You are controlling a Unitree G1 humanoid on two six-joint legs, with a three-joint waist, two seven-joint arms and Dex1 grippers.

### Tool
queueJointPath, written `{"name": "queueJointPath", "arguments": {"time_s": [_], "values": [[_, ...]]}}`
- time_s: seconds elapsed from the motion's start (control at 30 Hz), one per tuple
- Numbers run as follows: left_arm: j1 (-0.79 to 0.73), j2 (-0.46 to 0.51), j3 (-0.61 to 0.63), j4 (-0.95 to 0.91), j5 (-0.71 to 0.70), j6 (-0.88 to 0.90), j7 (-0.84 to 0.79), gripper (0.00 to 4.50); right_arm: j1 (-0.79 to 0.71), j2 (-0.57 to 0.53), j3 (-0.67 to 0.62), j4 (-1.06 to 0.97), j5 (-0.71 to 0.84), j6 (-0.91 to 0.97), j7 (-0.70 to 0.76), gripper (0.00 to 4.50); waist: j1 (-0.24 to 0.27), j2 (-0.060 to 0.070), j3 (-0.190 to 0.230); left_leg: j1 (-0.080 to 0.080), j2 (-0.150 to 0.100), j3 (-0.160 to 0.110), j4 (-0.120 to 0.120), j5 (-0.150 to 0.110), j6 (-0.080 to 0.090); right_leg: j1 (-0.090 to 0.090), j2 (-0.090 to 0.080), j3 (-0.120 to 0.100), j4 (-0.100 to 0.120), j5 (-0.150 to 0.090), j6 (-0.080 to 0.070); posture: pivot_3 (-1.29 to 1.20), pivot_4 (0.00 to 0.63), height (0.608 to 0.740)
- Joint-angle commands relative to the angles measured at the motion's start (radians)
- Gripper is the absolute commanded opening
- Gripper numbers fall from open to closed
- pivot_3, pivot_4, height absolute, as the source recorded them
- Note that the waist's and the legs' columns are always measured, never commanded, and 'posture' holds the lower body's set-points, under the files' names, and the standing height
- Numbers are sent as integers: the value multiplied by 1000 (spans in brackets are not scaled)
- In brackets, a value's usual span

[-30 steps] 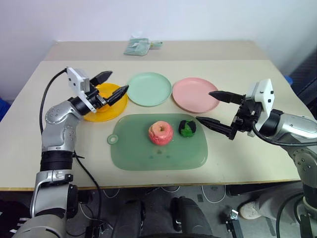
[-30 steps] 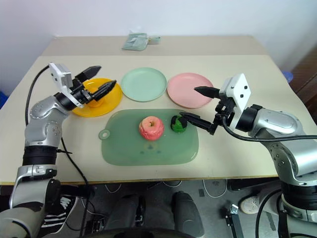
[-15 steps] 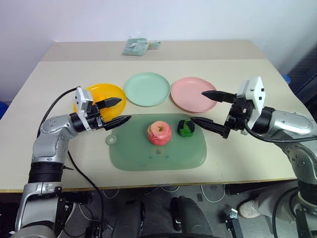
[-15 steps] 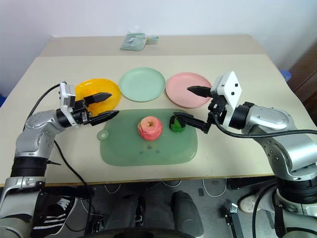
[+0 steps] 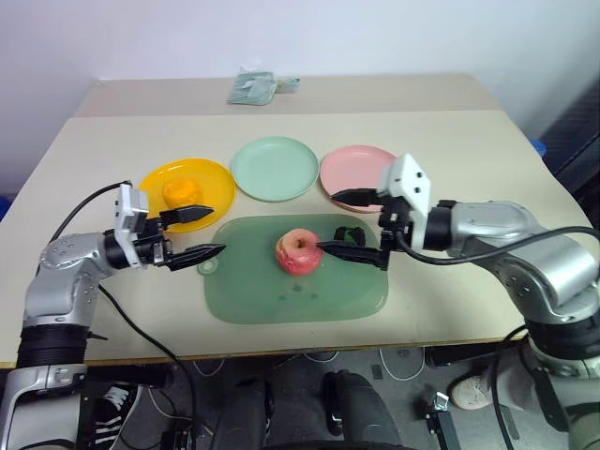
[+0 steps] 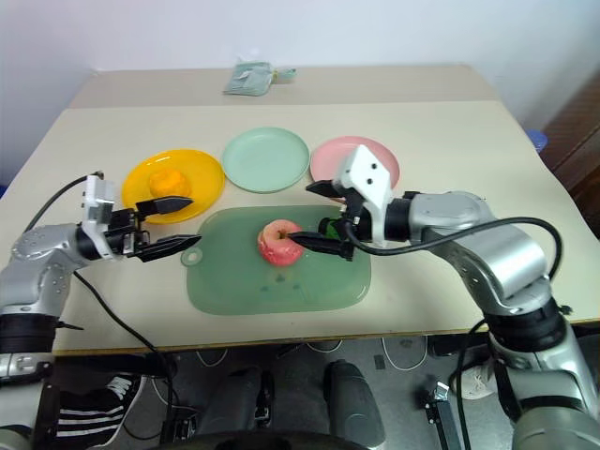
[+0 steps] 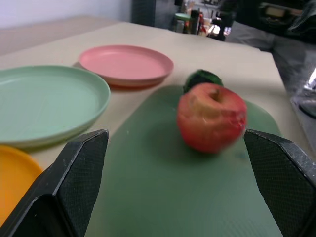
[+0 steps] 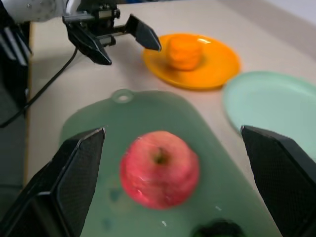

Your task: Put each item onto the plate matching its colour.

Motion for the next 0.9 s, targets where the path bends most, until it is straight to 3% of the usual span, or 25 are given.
{"name": "queueJointPath", "arguments": {"time_s": [0.03,0.27,0.83,0.9], "values": [[-7,16,30,4,-18,-26,-27,4457,-53,45,70,34,-58,-6,2,4500,4,0,0,0,0,0,0,0,0,0,0,0,0,0,0,0,150,734],[19,22,47,-1,-5,-65,-29,4457,-128,116,183,194,-206,-91,54,4500,3,0,0,-7,-2,0,1,0,0,-5,-4,-2,-1,0,1,0,150,734],[42,24,46,-21,-16,-62,-11,4457,-98,110,282,294,-377,-175,189,4500,-1,0,0,-13,-2,0,2,0,0,-12,1,-3,2,2,4,0,150,734],[39,26,42,-32,-25,-42,-15,4500,-94,111,286,303,-404,-188,187,3991,0,0,0,-13,-2,0,2,0,0,-12,1,-3,2,2,4,0,150,734]]}}
